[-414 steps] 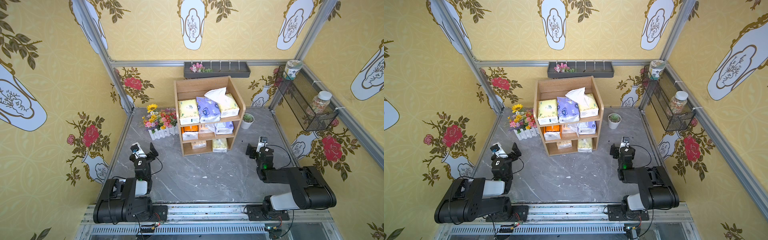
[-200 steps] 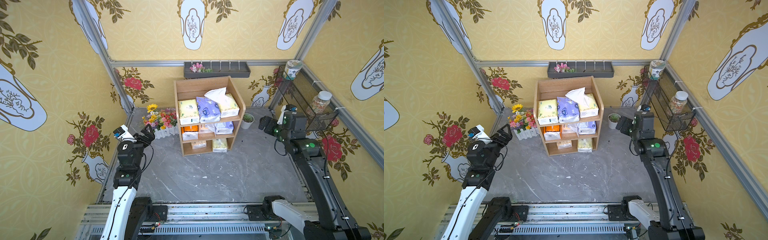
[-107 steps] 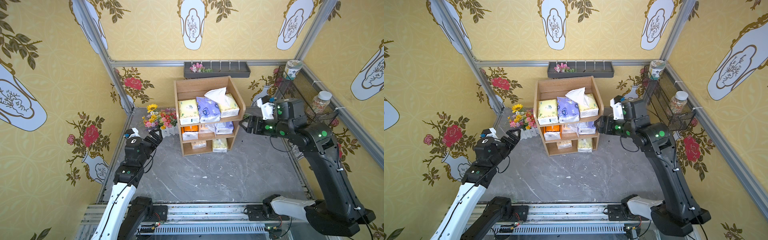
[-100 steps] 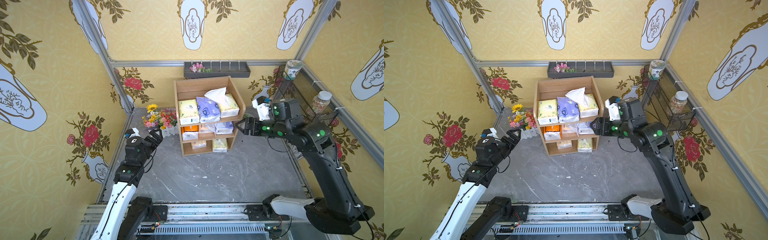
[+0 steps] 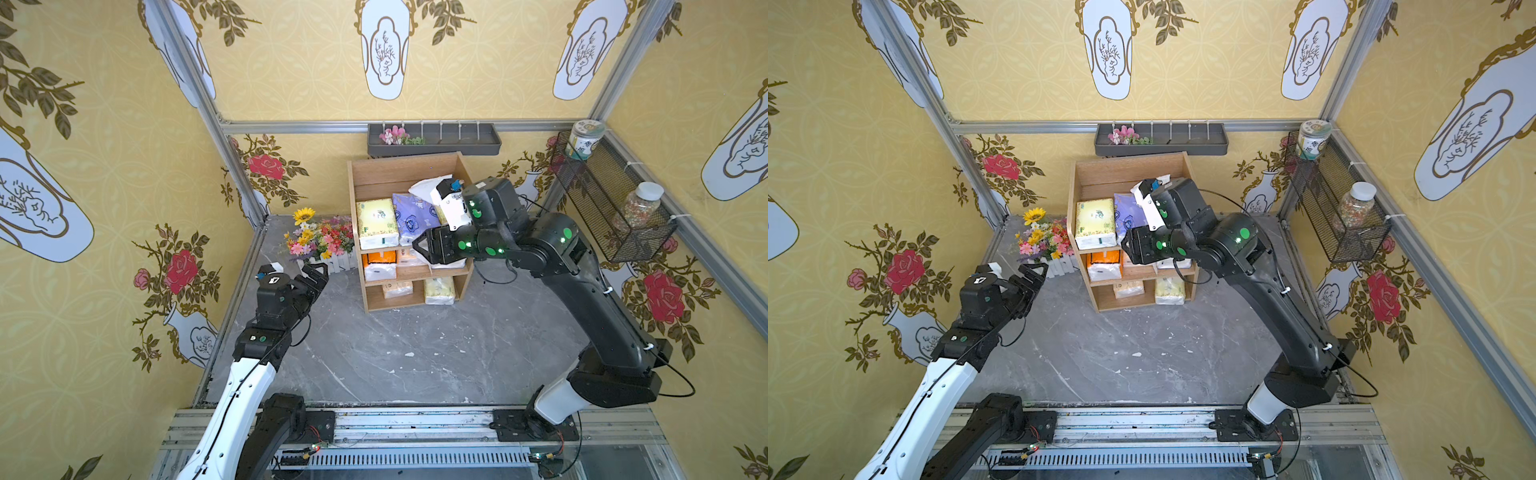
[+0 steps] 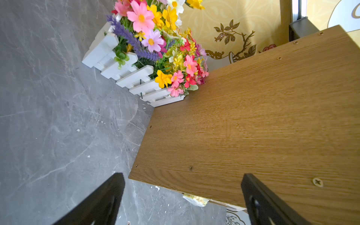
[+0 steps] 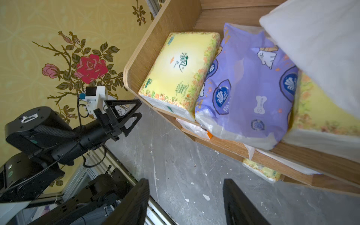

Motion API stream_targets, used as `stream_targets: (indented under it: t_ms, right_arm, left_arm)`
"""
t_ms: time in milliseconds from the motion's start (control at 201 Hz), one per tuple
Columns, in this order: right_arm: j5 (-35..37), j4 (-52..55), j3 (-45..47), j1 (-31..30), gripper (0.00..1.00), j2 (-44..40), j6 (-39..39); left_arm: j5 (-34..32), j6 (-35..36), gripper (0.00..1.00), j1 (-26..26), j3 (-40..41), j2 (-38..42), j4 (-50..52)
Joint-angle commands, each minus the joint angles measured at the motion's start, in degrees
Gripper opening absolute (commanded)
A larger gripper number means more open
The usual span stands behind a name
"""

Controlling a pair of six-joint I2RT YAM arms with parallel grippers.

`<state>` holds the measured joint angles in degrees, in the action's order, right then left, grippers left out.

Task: Remove the tissue boxes from the shelf
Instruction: Pick up a box of tissues from the shelf.

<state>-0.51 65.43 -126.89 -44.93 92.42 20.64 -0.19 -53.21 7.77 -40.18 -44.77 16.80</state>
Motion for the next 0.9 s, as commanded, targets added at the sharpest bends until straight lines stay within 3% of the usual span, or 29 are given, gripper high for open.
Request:
stream_targets:
  t_ms: [0, 284, 493, 647, 891]
  right_arm:
    - [8.1, -5.7, -0.9, 0.0, 0.65, 1.9, -2.0]
    - [13.0, -9.9, -3.8, 0.8, 0.65, 8.6, -3.6]
    - [17.2, -8.7, -3.5, 1.5, 0.59, 11.8, -3.1]
    - [18.0, -8.4, -3.0, 1.9, 0.51, 13.2, -2.8]
    - [17.0, -12.1, 2.7, 1.8, 0.26, 10.1, -2.4]
  left_arm:
    - [1.6, -1.6, 0.99, 0.0, 0.7, 0.2, -0.7]
    - [2.7, -1.4, 0.99, 0.0, -0.4, -0.5, -0.9]
    - [2.1, -3.0, 0.99, 0.0, 0.7, 1.1, -0.9]
    - [1.3, -4.3, 0.99, 0.0, 1.5, 1.7, -0.9]
    - [1.8, -5.2, 0.98, 0.0, 1.0, 1.5, -0.8]
